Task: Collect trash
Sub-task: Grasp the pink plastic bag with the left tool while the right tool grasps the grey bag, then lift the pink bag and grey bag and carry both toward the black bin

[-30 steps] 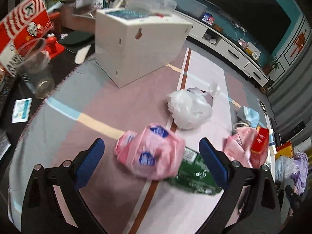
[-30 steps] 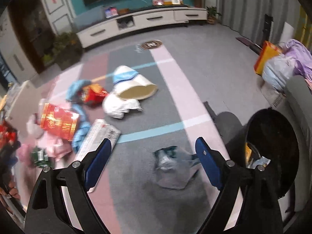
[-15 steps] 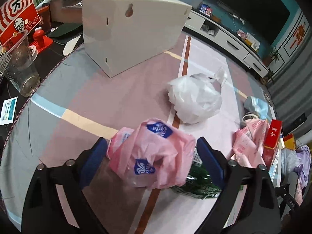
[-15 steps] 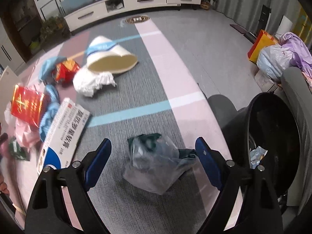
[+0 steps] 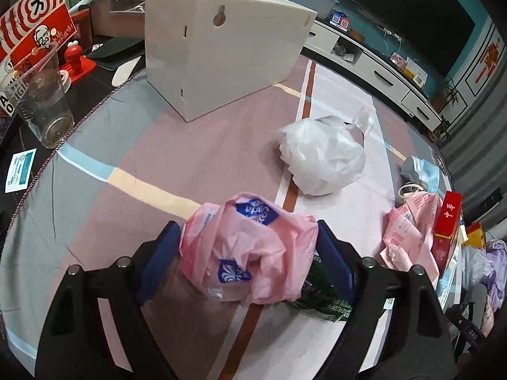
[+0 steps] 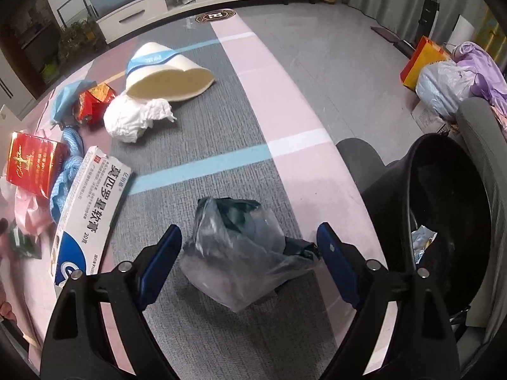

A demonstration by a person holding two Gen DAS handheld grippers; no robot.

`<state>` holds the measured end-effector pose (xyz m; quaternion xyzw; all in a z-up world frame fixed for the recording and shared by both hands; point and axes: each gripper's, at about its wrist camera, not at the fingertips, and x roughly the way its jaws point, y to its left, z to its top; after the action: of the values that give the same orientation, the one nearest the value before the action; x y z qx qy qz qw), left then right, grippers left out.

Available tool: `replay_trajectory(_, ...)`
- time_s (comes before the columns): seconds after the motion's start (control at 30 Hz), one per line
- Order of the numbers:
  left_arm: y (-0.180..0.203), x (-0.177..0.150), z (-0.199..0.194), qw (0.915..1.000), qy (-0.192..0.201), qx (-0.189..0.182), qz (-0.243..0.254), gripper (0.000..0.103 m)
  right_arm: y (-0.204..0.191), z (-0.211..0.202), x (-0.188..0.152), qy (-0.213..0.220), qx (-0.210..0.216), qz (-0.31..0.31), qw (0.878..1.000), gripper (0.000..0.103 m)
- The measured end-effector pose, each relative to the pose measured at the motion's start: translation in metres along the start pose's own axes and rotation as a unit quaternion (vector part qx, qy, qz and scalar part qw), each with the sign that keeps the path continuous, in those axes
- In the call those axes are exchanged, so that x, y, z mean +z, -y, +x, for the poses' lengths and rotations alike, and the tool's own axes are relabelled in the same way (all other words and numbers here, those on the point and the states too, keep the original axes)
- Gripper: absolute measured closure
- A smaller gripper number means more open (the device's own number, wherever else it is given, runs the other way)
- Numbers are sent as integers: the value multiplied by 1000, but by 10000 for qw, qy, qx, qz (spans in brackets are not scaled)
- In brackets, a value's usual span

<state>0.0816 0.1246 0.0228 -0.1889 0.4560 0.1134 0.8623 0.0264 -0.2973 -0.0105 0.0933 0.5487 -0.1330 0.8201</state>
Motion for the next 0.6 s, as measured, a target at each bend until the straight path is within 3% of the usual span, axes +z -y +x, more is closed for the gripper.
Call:
replay_trajectory(0.23,0,-2,-7,9999,132,95,-39,33,-7,-2,-2,92,-117,-200,9997,28)
replay_trajectory(0.3,1,-2,-10,9998,165,79,-19,45,-9,-3,-3,114,-155,-238,9995,31)
replay_trajectory(0.6,7,-9,-23,9999,129,51,-23,47,-12,-11,-4,206,-75,-275,9994,38)
